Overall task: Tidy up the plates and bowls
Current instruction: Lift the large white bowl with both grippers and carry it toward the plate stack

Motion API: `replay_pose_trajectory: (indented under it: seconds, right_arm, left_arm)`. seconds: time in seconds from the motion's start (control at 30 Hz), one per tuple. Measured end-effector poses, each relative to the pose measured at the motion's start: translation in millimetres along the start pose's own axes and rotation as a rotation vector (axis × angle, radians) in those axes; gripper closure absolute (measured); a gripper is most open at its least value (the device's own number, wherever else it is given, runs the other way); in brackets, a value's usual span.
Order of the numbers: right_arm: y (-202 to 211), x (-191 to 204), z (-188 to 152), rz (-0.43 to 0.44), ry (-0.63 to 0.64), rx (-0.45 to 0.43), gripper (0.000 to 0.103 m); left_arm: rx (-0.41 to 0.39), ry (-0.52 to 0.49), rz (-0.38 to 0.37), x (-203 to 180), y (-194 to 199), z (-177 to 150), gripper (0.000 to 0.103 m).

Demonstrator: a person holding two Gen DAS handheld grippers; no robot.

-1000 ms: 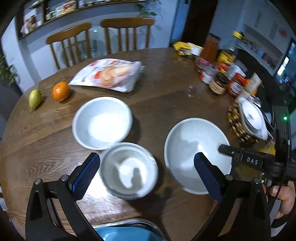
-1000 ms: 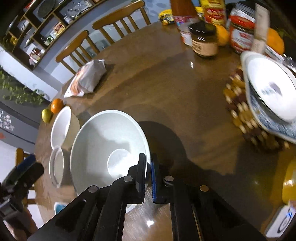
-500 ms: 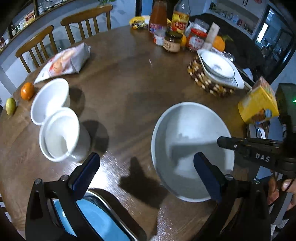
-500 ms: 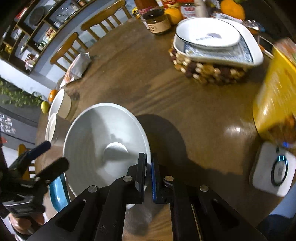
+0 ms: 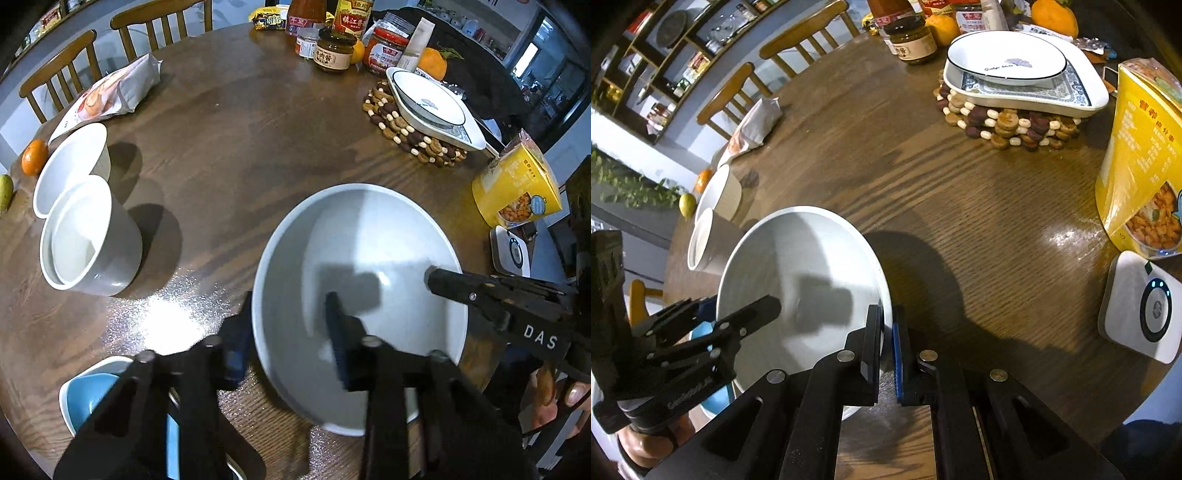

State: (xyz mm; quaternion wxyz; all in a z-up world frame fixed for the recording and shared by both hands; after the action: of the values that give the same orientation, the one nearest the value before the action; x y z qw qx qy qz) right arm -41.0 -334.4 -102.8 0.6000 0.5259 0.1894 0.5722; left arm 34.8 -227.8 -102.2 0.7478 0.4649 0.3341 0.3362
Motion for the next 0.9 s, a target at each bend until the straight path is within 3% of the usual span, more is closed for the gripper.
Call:
replay_pose_trajectory:
  seconds: [0.1,0.3,0.6,0.9]
  right_arm:
    - [0,1,-1,-0.002,0.003,0.0,0.097]
    - [-1,3,-3,-0.021,0.006,-0.006,0.097]
    - [4,9,-8,-0.018,0.015,-0.029,0.097]
    - [28,32,-1,-0.001,0.087,-0.088,0.097]
  left_arm:
    - [-0.002,-0.001,0.006,1,-1,-1,0.075]
    - [-0.01,0.015,0.016,7,-2,1,0.091]
    - [-0.048,0.02,0.036,9,8,-4,0.09]
    - [-0.152,0.057,0.055,19,47,-8,0.09]
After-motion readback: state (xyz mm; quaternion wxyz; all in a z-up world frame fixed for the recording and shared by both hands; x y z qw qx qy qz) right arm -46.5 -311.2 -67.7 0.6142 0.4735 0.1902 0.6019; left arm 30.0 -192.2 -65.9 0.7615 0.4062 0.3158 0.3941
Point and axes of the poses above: each gripper's, at about its wrist camera, not at the fingertips, and y roughly against the way its jaws point, x to its left, z to its top, the point moved 3 cm from there along -y, roughly the way its jaws point, and after that the axes turned 10 degrees about y, right-handed, at the moved point
